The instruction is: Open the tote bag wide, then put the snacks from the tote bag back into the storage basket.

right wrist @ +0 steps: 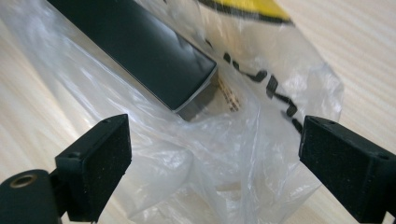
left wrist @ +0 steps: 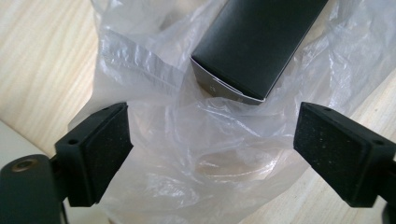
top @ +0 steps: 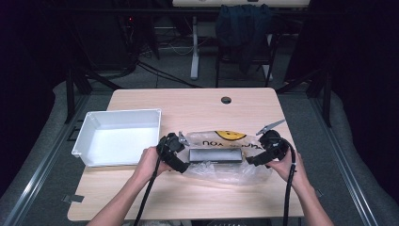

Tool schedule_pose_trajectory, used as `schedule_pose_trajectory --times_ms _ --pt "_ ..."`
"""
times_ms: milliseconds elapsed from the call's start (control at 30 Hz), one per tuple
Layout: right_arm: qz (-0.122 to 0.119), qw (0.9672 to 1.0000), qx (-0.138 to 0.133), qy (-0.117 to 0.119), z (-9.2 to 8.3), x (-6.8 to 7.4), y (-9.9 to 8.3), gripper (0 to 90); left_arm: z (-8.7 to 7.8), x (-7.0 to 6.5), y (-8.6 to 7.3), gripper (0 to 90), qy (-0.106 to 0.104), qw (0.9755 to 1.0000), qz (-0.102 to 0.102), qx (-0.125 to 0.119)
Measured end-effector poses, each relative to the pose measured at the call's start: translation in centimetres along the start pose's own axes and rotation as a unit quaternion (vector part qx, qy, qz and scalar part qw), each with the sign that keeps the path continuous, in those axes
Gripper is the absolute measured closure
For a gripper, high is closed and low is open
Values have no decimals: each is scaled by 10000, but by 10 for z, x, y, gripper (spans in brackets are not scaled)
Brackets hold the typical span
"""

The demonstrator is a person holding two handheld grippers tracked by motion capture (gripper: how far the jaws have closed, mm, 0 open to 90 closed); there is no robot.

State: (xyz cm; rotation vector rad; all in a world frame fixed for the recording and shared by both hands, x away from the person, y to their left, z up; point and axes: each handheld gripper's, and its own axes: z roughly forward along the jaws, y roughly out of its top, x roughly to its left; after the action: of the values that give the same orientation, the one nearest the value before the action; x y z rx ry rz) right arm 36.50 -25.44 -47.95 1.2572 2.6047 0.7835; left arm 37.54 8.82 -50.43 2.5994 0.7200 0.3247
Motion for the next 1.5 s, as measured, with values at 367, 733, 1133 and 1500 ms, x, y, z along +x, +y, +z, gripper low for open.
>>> schedule_pose_trajectory --times_ms 367,733,1133,1500 --pt "75 9996 -245 95 -21 -9 -4 88 -29 11 11 91 -34 9982 251 -540" --pt "93 9997 -186 126 -20 -15 -19 69 -18 9 36 91 -683 9907 1157 -228" --pt "42 9997 -155 169 -20 -19 -24 69 3 4 52 173 -1064 9779 1754 414" --pt "35 9997 -124 189 -21 -25 -28 70 25 2 64 354 -1015 9698 2106 698"
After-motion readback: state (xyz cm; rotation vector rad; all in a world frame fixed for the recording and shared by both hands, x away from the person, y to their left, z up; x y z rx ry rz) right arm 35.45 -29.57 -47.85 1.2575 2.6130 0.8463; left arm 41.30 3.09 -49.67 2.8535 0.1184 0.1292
